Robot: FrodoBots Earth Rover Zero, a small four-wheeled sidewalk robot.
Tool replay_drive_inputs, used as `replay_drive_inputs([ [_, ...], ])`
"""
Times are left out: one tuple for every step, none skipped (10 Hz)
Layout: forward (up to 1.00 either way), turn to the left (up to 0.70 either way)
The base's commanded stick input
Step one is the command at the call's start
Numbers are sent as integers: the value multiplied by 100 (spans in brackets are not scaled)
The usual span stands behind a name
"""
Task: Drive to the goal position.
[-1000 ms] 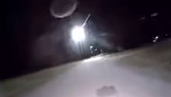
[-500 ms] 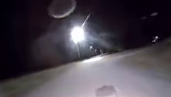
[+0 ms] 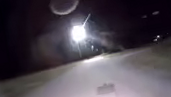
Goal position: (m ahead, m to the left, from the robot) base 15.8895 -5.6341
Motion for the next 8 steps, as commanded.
replay_drive_inputs([
  [70, 0],
  [70, 0],
  [70, 0],
  [70, 0],
  [70, 0],
  [70, 0],
  [70, 0],
  [70, 2],
])
